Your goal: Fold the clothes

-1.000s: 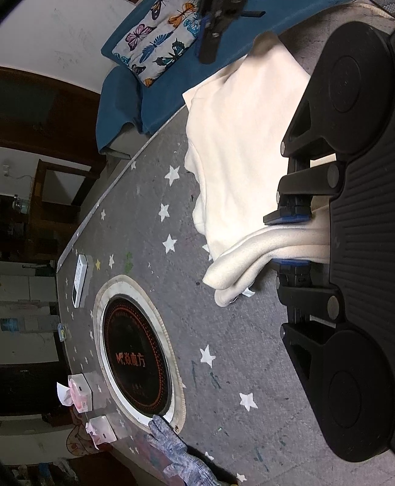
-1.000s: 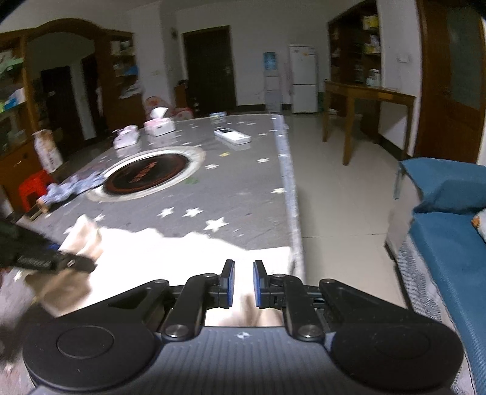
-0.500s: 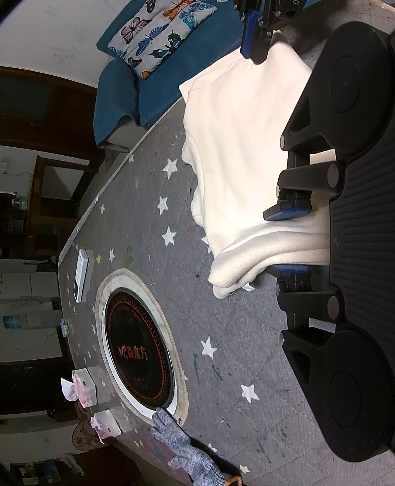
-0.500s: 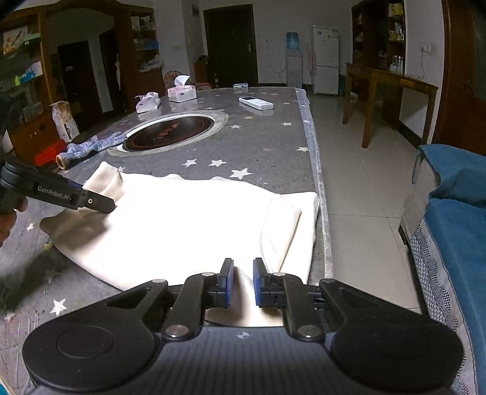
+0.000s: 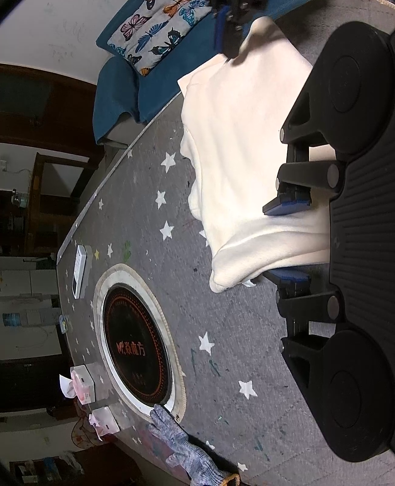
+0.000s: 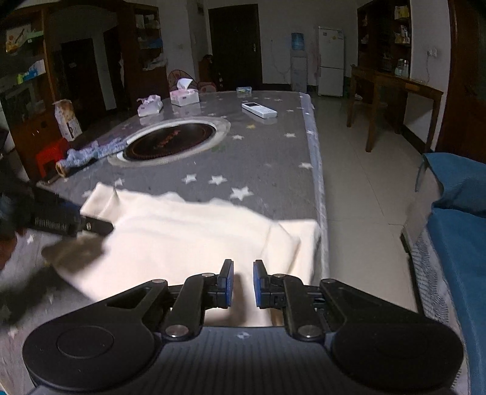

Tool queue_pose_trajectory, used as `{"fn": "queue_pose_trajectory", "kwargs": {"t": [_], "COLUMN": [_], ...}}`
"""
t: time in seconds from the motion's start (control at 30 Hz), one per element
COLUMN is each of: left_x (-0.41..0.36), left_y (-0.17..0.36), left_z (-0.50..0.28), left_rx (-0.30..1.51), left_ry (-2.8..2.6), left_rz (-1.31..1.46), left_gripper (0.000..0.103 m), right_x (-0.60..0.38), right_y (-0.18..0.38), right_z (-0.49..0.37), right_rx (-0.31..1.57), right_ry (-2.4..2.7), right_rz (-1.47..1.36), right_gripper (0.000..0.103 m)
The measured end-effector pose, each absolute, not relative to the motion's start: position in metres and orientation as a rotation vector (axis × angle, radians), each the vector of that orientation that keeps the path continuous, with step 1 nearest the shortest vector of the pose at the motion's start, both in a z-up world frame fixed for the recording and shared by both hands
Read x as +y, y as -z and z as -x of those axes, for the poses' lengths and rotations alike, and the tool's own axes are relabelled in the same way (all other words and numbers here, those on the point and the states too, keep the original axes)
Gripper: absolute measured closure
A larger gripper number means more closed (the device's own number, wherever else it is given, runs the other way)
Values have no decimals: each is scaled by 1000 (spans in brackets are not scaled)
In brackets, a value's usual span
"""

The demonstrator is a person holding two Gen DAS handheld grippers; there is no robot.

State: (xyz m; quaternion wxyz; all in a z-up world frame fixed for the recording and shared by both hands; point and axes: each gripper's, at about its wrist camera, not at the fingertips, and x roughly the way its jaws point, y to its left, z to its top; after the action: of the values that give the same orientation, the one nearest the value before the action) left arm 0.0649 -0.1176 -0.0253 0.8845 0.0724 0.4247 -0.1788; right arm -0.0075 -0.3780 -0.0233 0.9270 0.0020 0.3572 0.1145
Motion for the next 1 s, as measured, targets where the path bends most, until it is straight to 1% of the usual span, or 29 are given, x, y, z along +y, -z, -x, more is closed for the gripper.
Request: {"fn": "queue_pose_trajectory", "kwargs": {"t": [0.3,0.5,0.7,1.0], "left_x": [-114,-112,-111,-108], "left_y": [27,29,30,29], "left_z": [-69,-71,-72,-73], "left_rx": [886,887,886,885], "left_ry": [361,356,357,351], "left_rz": [-153,-153,-156,-157], "left_gripper": [54,52,50,48], "right_x": [-363,-359,-359,-358], "right_y": [29,42,50,44], "right_z": [-38,-56,-62,-64], "right_rx": [743,769,782,771], "right_ry": [-248,-233,-221,-210], "right_rz": [-35,-51,-61,-68], "right_gripper": [91,91,91,90]}}
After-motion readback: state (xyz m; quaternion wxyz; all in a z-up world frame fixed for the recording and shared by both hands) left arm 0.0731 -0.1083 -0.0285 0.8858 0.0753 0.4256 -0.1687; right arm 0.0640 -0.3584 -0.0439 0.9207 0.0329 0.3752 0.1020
